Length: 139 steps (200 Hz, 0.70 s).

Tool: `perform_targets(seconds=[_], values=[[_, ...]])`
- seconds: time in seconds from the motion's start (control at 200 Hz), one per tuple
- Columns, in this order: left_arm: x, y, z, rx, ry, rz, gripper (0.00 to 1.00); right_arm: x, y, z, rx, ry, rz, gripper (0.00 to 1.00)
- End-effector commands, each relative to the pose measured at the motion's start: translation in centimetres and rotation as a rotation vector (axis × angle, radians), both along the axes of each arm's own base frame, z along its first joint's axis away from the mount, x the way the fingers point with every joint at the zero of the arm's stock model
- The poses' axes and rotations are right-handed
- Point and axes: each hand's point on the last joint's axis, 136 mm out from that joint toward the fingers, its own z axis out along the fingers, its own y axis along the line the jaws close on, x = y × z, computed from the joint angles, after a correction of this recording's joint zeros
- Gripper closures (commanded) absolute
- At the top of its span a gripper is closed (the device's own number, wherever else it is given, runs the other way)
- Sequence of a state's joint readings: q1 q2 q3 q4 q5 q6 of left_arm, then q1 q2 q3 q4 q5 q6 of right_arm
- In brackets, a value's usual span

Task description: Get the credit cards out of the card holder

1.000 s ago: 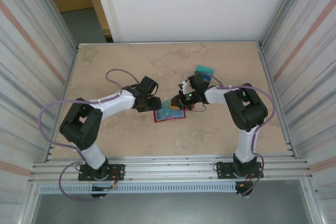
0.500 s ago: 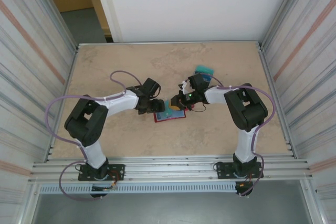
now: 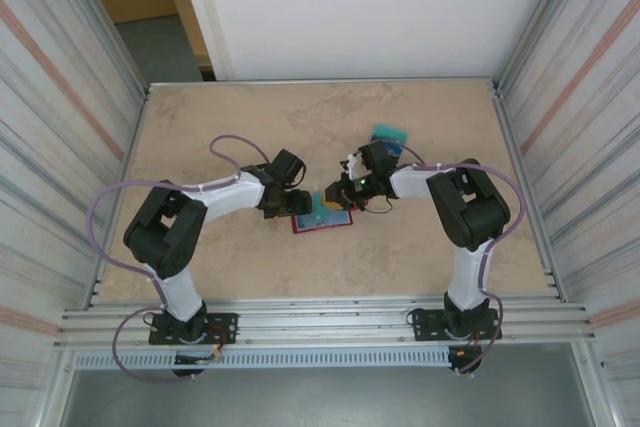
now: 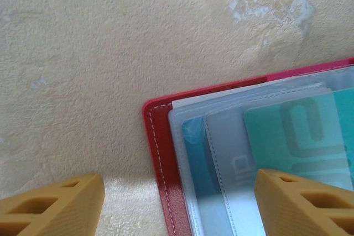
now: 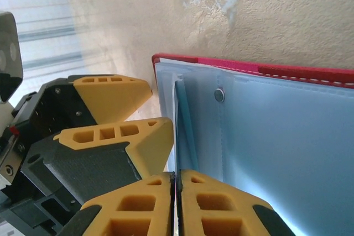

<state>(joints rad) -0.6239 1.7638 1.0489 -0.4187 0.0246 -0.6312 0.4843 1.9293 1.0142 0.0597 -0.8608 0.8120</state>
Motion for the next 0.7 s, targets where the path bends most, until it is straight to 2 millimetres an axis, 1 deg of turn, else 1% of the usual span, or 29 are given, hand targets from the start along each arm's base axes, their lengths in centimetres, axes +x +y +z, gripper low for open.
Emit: perform_targets(seconds=[0.0, 0.105, 0.18, 0.286, 0.356, 0.436, 0.496, 0.576, 0.692], values=[[-1.5, 0.7, -1.4, 0.045, 0.052, -0.021, 0.27, -0.6, 0.7, 0.4, 0.011, 0.003, 0.022, 0.81], [-1.3, 0.3, -1.4, 0.034, 0.054, -0.026, 0.28, -0.8, 1.5, 0.4, 0.01, -0.001, 0.037, 0.8], [-1.3, 0.3, -1.5, 0.033, 0.057, -0.026, 0.29, -0.7, 1.6, 0.2, 0.003, -0.001, 0.035, 0.81], [-1.3, 0.3, -1.5, 0.032, 0.057, -0.029, 0.29, -0.6, 1.7, -0.2, -0.007, 0.0, 0.029, 0.88], [-1.3, 0.3, -1.5, 0.033, 0.057, -0.026, 0.3, -0.5, 1.6, -0.3, -0.012, -0.002, 0.027, 0.95], [-1.4, 0.5, -1.6, 0.035, 0.058, -0.02, 0.31, -0.3, 1.5, -0.2, -0.022, -0.014, 0.021, 0.99], [-1.4, 0.6, -1.5, 0.038, 0.055, -0.016, 0.31, -0.3, 1.0, -0.2, -0.054, -0.03, 0.02, 1.0], [-1.4, 0.8, -1.6, 0.045, 0.051, -0.012, 0.31, 0.0, -0.1, 0.0, -0.13, -0.065, 0.017, 1.0], [-1.1, 1.1, -1.6, 0.048, 0.044, -0.012, 0.31, 0.0, -1.7, 0.8, -0.241, -0.122, 0.029, 1.0]])
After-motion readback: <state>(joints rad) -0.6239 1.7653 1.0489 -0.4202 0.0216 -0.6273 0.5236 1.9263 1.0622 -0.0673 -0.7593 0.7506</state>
